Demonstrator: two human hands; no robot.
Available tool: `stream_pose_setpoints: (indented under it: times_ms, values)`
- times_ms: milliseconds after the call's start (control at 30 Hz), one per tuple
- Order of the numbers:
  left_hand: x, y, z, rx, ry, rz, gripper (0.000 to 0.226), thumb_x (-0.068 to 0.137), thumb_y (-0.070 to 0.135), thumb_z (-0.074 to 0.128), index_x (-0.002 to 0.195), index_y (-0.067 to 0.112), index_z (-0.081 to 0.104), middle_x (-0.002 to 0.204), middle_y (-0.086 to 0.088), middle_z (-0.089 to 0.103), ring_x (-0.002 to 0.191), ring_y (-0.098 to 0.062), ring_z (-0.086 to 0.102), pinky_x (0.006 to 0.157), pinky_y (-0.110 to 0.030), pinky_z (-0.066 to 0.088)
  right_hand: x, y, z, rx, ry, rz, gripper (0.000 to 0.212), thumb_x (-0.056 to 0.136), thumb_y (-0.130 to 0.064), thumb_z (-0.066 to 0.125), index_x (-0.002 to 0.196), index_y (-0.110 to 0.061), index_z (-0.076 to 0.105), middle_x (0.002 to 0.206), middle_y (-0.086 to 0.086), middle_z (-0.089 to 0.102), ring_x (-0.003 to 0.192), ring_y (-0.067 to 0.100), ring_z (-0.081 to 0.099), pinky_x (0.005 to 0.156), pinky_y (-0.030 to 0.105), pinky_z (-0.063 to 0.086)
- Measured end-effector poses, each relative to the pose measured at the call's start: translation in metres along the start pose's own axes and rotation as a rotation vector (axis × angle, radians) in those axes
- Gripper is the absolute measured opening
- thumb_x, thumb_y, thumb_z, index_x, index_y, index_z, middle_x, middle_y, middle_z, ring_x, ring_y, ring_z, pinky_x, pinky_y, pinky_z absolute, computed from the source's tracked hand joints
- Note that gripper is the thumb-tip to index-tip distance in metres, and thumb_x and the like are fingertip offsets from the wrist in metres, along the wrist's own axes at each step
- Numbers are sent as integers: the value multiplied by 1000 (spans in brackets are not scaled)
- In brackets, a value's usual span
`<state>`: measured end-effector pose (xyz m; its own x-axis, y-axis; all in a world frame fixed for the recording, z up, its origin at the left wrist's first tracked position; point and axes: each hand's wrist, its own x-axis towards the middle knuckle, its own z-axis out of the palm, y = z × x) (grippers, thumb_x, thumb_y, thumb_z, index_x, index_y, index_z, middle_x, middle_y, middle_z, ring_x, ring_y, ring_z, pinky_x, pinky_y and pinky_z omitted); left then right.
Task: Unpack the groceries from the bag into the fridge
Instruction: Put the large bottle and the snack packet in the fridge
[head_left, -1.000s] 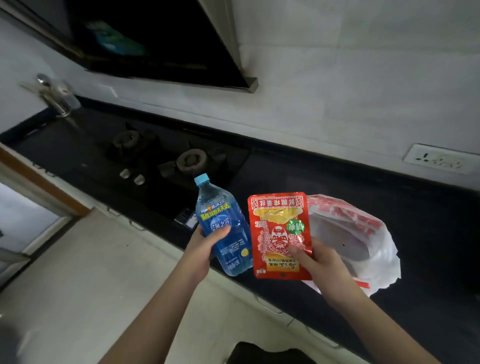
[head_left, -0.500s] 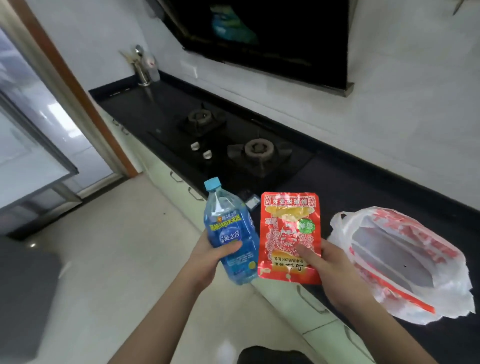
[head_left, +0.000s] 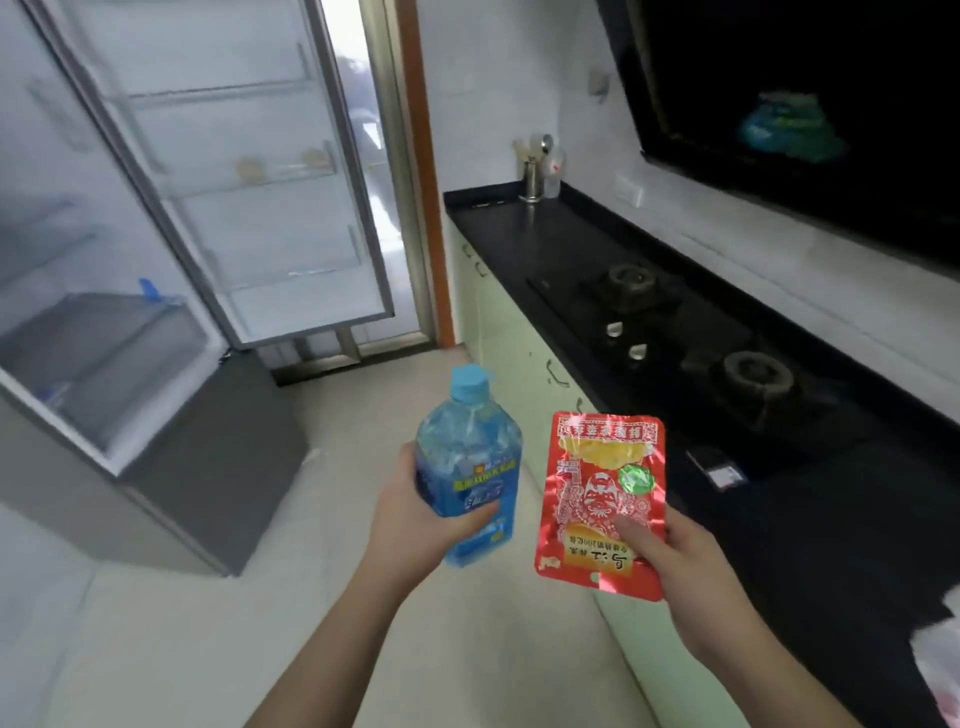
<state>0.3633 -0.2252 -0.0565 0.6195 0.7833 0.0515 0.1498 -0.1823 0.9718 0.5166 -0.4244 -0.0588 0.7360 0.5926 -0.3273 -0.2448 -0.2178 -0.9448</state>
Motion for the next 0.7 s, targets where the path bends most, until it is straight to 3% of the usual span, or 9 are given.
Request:
stream_pose_setpoints:
  times_ms: [100,300,400,467,567,700]
  values:
    - [-3,6,-40,43,117,34,71,55,13,93,111,33,53,104,14,68,92,3,66,71,-12,51,11,-16,45,-44,-102,-43,19,90,-25,62,106,-18,67,90,-2,76,80,19,73,71,32,55]
    - [-20,4,-98,89,267,17,71,55,16,94,110,33,53,103,16,69,94,3,66,73,-14,53,32,-30,110,-101,-294,-73,17,91,-24,61,105,-18,67,90,-2,76,80,17,73,64,24,54]
    - [-23,2,-116,116,340,-24,73,55,22,94,113,35,52,102,21,68,92,5,65,70,-13,52,48,-34,135,-99,-383,-51,21,90,-24,62,109,-15,66,94,2,76,84,23,73,77,36,56]
    - [-17,0,-126,147,386,-51,75,53,30,94,114,38,52,103,25,67,93,4,66,73,-20,55,64,-37,149,-110,-425,-47,24,89,-25,63,110,-15,66,95,3,76,85,24,73,85,44,55]
    - [-1,0,-138,180,458,-72,77,50,32,93,115,37,52,103,24,68,94,2,66,78,-28,58,89,-46,166,-99,-481,-55,22,89,-24,63,109,-16,66,95,2,76,85,24,73,84,43,55]
    - [27,11,-151,264,527,-80,77,48,36,92,115,38,52,102,24,68,92,2,66,77,-28,58,127,-67,184,-93,-544,-81,19,90,-25,63,106,-18,67,94,0,76,84,21,73,80,39,56]
